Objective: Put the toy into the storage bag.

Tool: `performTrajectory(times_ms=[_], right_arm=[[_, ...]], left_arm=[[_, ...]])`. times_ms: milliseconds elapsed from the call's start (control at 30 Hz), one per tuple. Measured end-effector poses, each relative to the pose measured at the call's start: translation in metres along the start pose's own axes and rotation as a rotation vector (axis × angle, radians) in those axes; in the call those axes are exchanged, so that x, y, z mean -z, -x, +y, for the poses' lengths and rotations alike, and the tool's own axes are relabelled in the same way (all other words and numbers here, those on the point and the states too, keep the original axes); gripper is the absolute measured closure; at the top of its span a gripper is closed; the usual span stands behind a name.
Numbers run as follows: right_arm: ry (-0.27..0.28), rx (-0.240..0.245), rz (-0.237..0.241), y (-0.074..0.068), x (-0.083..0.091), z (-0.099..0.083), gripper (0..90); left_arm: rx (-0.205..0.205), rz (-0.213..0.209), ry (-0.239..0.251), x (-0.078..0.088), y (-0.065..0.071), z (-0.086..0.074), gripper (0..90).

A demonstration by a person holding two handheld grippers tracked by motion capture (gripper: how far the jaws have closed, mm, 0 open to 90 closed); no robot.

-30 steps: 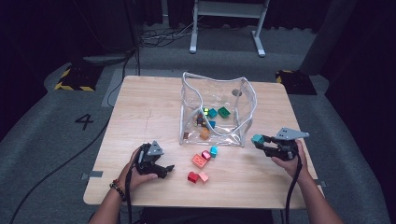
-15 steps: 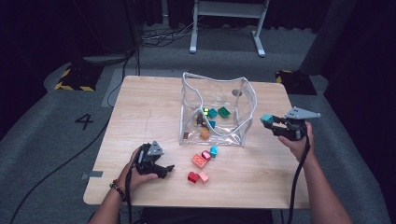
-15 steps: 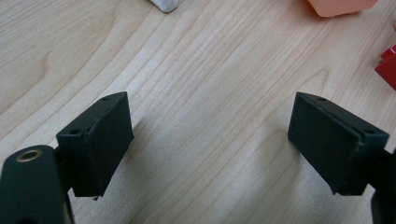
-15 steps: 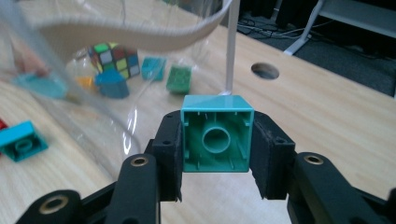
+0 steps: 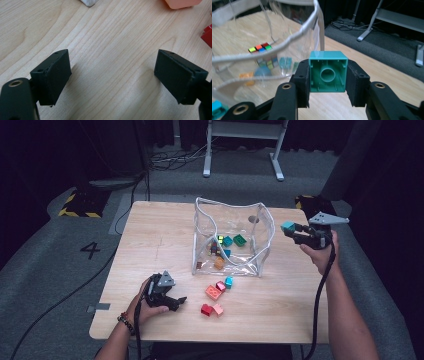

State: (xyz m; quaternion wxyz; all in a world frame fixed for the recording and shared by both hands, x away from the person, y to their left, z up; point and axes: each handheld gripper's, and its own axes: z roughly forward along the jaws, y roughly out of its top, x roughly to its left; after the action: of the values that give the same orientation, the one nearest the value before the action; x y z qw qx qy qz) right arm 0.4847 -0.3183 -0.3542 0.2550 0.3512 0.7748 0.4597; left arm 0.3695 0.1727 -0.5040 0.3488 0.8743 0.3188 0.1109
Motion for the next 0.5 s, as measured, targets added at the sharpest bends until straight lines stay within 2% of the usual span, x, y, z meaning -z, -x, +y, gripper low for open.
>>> performTrajectory(times_ms=[133, 467, 500], right_arm=[[0.019, 0.011, 0.005, 0.002, 0.002, 0.019, 59.1], [0.028, 0.076, 0.011, -0.006, -0.004, 0.056, 59.1], [0.036, 0.068, 0.031, -0.006, -0.006, 0.060, 59.1]], left_arm=[[0.000, -0.001, 0.000, 0.000, 0.000, 0.000, 14.1], [0.002, -0.001, 0.000, 0.000, 0.000, 0.000, 14.1], [-0.002, 0.002, -0.001, 0.000, 0.000, 0.000, 14.1]])
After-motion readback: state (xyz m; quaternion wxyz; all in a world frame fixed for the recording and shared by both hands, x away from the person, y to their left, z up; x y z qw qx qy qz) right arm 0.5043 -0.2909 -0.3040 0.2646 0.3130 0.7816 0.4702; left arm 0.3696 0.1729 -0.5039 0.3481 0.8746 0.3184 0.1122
